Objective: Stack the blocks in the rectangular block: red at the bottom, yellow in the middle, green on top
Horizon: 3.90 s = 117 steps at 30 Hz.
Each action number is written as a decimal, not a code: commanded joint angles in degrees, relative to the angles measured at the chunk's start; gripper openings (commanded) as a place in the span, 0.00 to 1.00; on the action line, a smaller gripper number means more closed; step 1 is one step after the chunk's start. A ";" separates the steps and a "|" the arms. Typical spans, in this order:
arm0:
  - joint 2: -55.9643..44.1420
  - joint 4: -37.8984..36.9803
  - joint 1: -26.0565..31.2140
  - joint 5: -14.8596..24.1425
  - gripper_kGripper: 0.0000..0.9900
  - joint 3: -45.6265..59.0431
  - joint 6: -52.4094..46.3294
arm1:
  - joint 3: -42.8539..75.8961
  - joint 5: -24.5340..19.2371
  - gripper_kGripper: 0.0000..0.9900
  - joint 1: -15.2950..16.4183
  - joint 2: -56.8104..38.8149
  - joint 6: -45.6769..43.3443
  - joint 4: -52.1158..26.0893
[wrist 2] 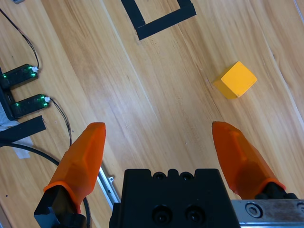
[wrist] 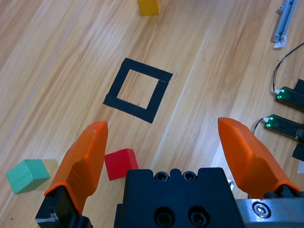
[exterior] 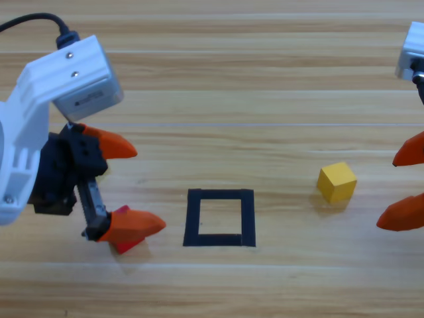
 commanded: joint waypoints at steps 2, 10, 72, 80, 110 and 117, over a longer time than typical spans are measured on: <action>0.94 1.11 1.38 4.37 1.00 -0.91 -9.52 | 0.89 0.69 0.99 1.85 1.78 -0.61 -0.67; 0.59 6.64 1.29 14.74 0.97 -5.57 -32.37 | 1.15 -1.42 0.99 1.85 1.52 2.20 -0.67; 40.93 35.38 10.00 5.16 0.97 -27.19 -108.31 | -10.71 -17.32 0.03 -2.54 36.94 33.49 -8.93; 44.18 34.06 10.26 5.25 0.97 -28.07 -106.29 | -5.88 -14.86 0.03 -2.98 29.82 33.66 -10.60; 50.95 46.19 13.34 2.53 0.07 -54.08 -58.12 | -1.66 -15.48 0.03 -2.98 22.88 36.04 -11.30; 58.07 51.20 9.91 0.77 0.07 -61.82 -48.98 | -0.78 -16.71 0.03 -2.98 20.85 39.03 -10.78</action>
